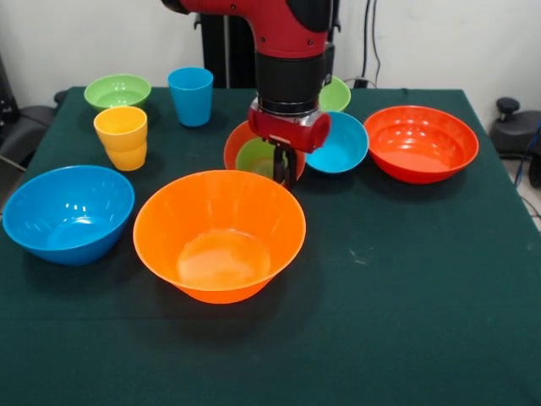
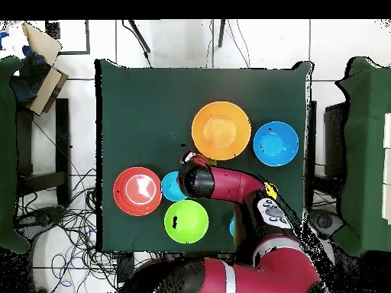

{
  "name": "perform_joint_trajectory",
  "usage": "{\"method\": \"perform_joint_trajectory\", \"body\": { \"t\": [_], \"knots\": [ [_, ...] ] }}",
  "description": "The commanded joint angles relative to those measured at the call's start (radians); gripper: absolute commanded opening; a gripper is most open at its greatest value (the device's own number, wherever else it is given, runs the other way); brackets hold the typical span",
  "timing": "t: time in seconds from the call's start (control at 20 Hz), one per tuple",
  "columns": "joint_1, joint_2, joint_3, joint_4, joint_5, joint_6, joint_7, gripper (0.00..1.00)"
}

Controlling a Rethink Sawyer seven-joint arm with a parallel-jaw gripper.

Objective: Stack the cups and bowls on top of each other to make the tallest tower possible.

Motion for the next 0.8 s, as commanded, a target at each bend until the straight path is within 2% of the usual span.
{"method": "perform_joint_trajectory", "body": {
  "t": [0.05,0.8],
  "knots": [
    [0.07,0.146,0.172,-0.126,0.081,-0.062,0.132,0.0],
    [0.169,0.175,0.107,-0.202,0.216,-0.064,0.165,0.0]
  ]
}}
